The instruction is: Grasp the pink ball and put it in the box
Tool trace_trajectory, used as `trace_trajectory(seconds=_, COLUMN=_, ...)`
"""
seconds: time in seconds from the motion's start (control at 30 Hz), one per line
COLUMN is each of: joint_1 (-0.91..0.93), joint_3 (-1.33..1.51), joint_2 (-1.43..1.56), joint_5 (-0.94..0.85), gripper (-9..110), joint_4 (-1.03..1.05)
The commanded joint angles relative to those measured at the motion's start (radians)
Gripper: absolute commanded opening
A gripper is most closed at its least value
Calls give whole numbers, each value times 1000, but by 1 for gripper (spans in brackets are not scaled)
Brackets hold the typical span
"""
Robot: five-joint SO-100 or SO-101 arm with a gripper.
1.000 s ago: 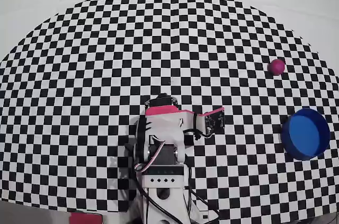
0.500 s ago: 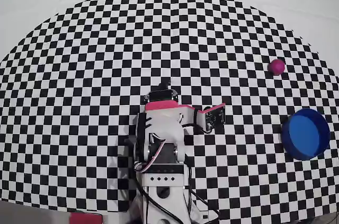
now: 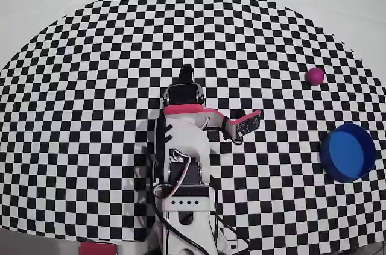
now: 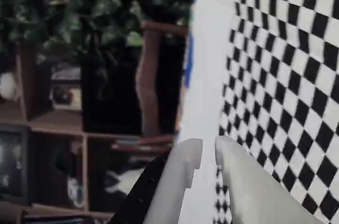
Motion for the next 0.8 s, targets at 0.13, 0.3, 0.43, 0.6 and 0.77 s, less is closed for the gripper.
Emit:
trace_trajectory(seconds=0.13, joint_1=6, joint_3=8, joint_2=-5, joint_5=-2, gripper=0, joint_4=-181)
trace_trajectory(seconds=0.3, joint_1=6, joint_3=8, joint_2=-5, joint_5=-48, gripper=1, joint_4=-207)
trace_trajectory(seconds=0.43, joint_1=9, joint_3=8, joint_2=-5, joint_5=-138, gripper=1, joint_4=-206)
trace_trajectory(seconds=0.6, joint_1=3, joint_3=8, joint_2=-18, joint_5=-321, gripper=1, joint_4=-161)
trace_trajectory(seconds=0.77, joint_1=21, joint_3=8, joint_2=-37, joint_5=-667, gripper=16, joint_4=-64)
